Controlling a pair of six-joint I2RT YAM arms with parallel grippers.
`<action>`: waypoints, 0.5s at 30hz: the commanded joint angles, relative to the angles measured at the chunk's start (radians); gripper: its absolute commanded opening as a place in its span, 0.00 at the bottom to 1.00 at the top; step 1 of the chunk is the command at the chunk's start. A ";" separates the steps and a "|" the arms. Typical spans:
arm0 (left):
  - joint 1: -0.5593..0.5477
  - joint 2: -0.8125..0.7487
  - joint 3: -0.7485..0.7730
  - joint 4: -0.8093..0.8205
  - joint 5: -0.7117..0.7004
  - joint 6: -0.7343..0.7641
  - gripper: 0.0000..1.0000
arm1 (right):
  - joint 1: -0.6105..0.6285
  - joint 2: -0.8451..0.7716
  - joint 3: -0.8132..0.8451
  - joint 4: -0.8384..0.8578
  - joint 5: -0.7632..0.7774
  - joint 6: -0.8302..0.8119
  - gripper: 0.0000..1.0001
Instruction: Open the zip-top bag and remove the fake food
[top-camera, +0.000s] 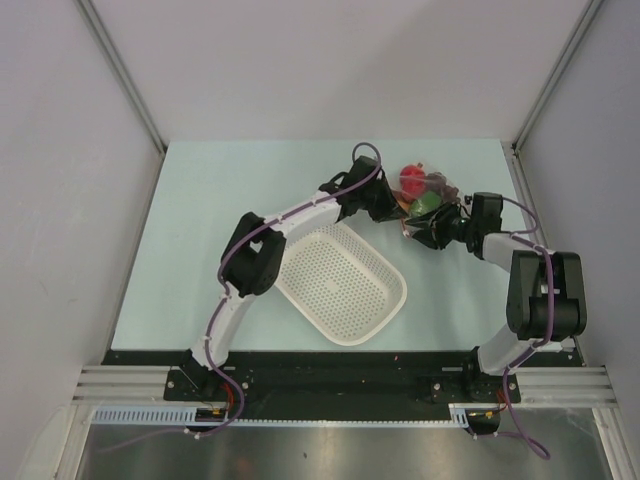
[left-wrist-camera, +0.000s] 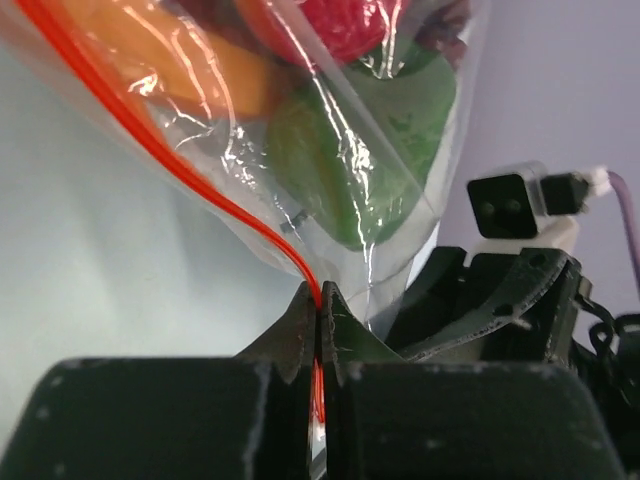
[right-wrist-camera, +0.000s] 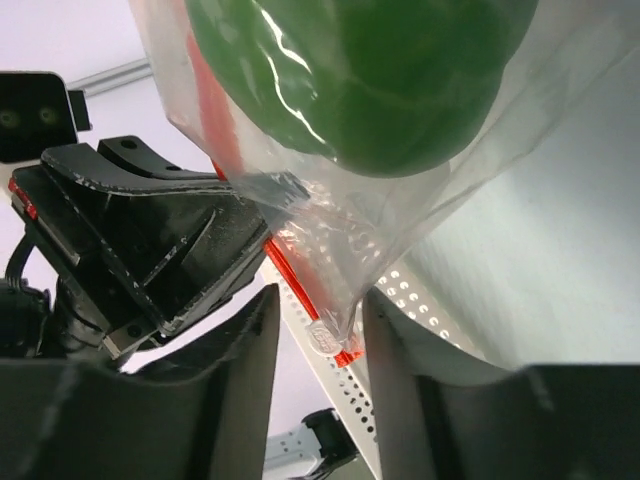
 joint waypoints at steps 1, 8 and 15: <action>0.010 -0.101 -0.097 0.238 0.130 0.008 0.00 | -0.017 -0.013 -0.019 0.014 -0.072 0.047 0.49; 0.017 -0.125 -0.174 0.395 0.180 -0.067 0.00 | -0.023 -0.004 -0.096 0.156 -0.088 0.170 0.43; 0.043 -0.165 -0.237 0.425 0.178 -0.066 0.00 | -0.058 -0.041 -0.133 0.142 -0.068 0.159 0.33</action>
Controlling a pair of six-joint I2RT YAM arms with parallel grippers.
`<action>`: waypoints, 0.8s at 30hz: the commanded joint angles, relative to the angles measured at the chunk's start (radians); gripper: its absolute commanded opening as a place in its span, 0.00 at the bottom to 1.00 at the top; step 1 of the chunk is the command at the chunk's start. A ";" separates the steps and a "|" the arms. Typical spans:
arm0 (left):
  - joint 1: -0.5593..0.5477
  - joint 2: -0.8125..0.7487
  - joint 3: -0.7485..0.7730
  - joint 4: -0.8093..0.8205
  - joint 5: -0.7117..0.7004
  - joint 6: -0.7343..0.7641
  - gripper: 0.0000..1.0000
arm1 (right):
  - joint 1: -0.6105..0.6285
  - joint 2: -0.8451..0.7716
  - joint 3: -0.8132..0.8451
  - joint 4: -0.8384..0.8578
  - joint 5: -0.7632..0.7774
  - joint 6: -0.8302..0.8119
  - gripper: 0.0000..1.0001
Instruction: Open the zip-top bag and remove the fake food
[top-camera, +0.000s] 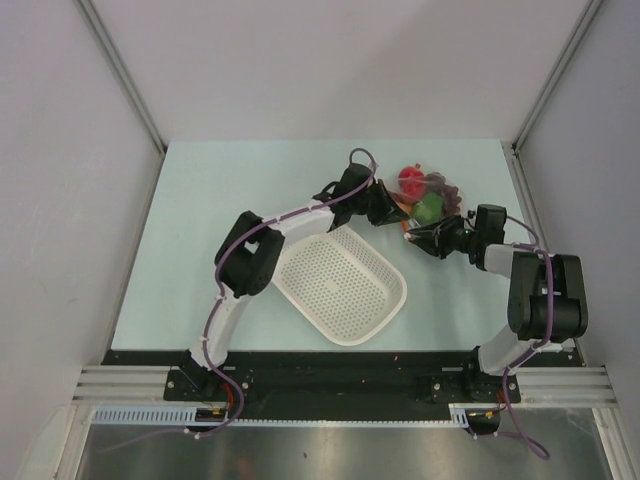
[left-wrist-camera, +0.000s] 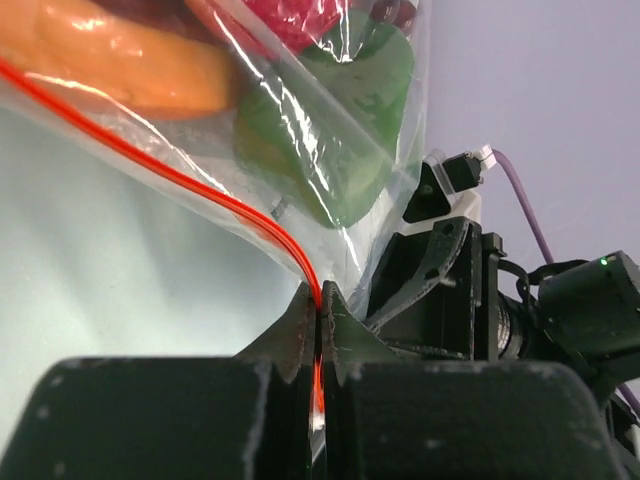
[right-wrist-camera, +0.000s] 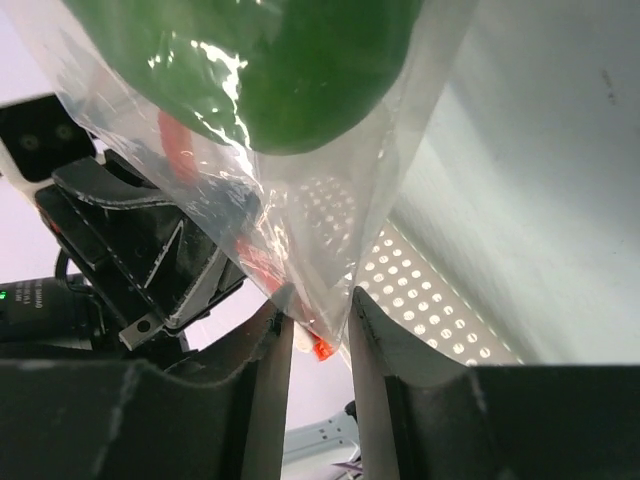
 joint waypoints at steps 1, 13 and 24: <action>0.025 -0.123 -0.029 0.092 0.038 -0.020 0.00 | -0.025 -0.039 -0.025 0.042 -0.003 0.015 0.33; 0.029 -0.160 -0.066 0.053 0.063 0.000 0.38 | -0.030 -0.013 -0.008 0.140 -0.014 0.051 0.00; -0.004 -0.232 -0.182 -0.089 0.084 -0.041 0.41 | -0.022 -0.038 -0.008 0.147 0.002 0.061 0.00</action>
